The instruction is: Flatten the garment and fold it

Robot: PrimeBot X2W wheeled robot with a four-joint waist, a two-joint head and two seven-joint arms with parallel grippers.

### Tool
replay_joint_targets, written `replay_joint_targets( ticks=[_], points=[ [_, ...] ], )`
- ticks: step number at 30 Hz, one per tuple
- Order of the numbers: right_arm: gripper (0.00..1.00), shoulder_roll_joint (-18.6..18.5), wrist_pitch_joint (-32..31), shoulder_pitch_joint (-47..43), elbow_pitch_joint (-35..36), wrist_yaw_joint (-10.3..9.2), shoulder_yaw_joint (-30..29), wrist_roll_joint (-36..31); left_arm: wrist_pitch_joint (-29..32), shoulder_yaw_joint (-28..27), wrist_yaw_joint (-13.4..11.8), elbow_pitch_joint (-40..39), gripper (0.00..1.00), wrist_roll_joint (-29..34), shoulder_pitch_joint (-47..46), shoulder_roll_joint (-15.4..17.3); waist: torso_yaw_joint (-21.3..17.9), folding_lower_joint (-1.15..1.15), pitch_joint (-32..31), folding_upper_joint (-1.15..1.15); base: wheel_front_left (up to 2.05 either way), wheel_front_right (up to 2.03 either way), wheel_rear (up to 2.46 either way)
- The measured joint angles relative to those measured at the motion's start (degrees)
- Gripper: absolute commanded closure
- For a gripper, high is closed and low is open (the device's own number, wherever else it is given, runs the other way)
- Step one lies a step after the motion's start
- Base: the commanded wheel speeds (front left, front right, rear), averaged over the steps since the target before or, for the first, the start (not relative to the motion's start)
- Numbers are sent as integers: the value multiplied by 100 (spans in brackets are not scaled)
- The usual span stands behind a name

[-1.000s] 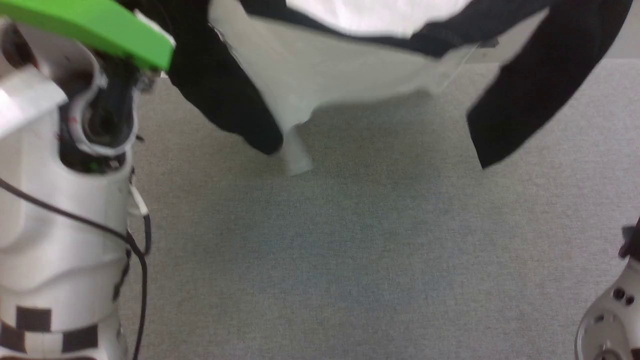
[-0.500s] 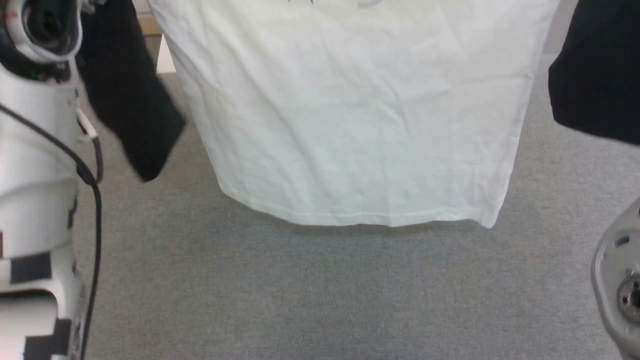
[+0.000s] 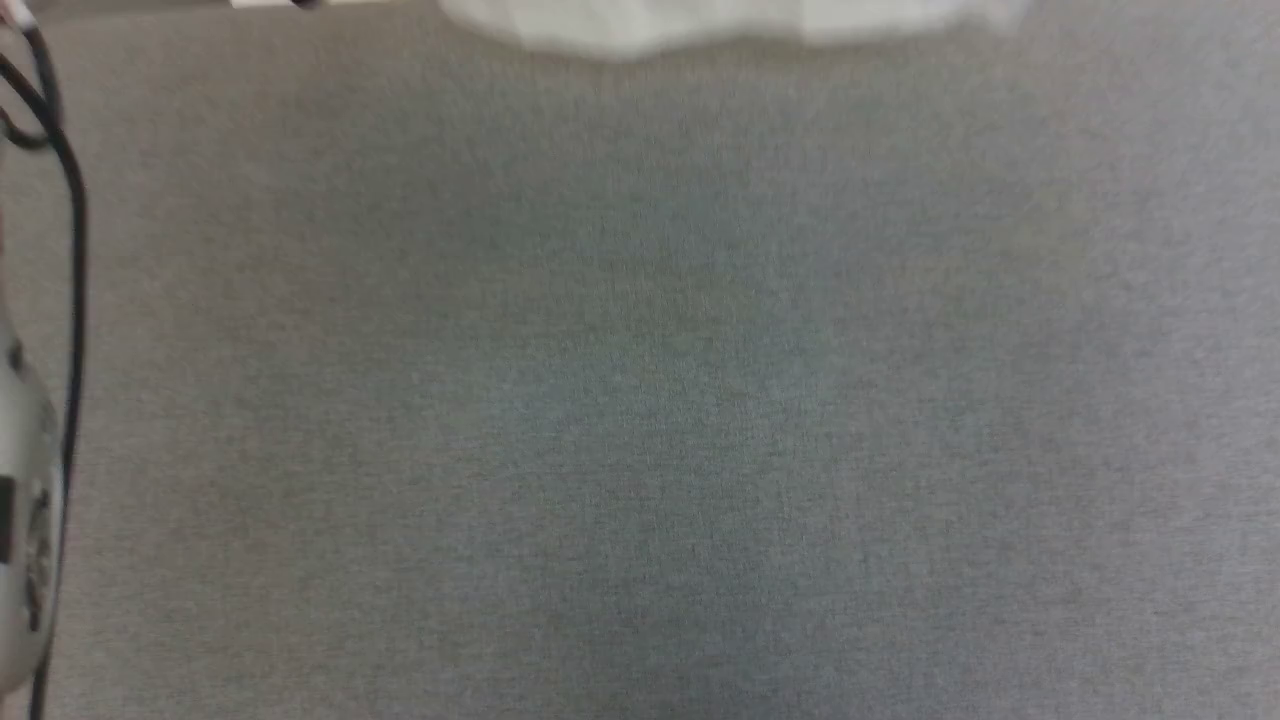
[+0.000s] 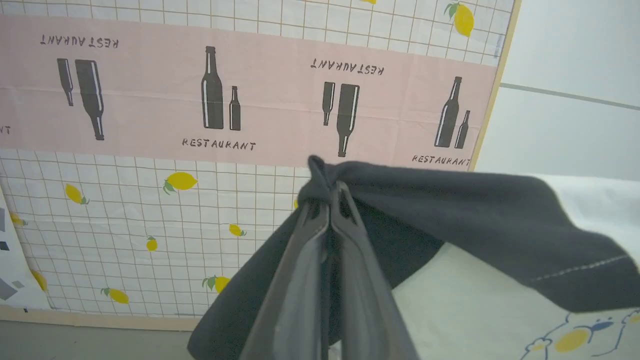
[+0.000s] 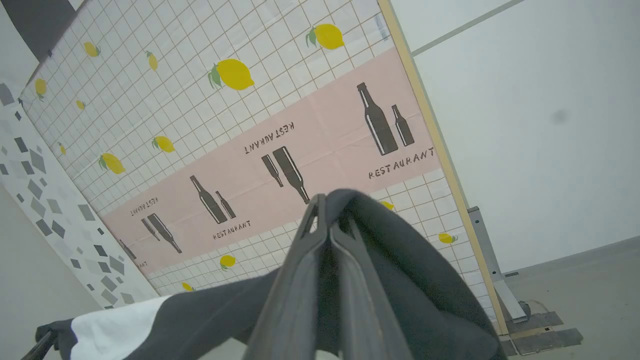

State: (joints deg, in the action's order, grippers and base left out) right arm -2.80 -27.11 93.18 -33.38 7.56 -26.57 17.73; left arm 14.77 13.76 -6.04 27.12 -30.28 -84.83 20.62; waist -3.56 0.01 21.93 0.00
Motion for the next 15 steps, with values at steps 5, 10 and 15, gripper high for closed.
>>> replay_joint_targets(
  ticks=[5,10,15],
  points=[
    [100,1,438,315,-409,0,121,-44,-516,20,77,308,100,107,-332,34,-29,0,486,0,0,0,0],
    [100,4,616,286,-676,0,166,-56,-957,-33,204,699,100,47,-314,-44,-20,1,911,0,0,0,0],
    [100,-2,655,-143,-744,-1,180,-1,-1365,-48,414,1029,100,-103,27,-238,87,1,1155,0,0,0,0]
  ],
)
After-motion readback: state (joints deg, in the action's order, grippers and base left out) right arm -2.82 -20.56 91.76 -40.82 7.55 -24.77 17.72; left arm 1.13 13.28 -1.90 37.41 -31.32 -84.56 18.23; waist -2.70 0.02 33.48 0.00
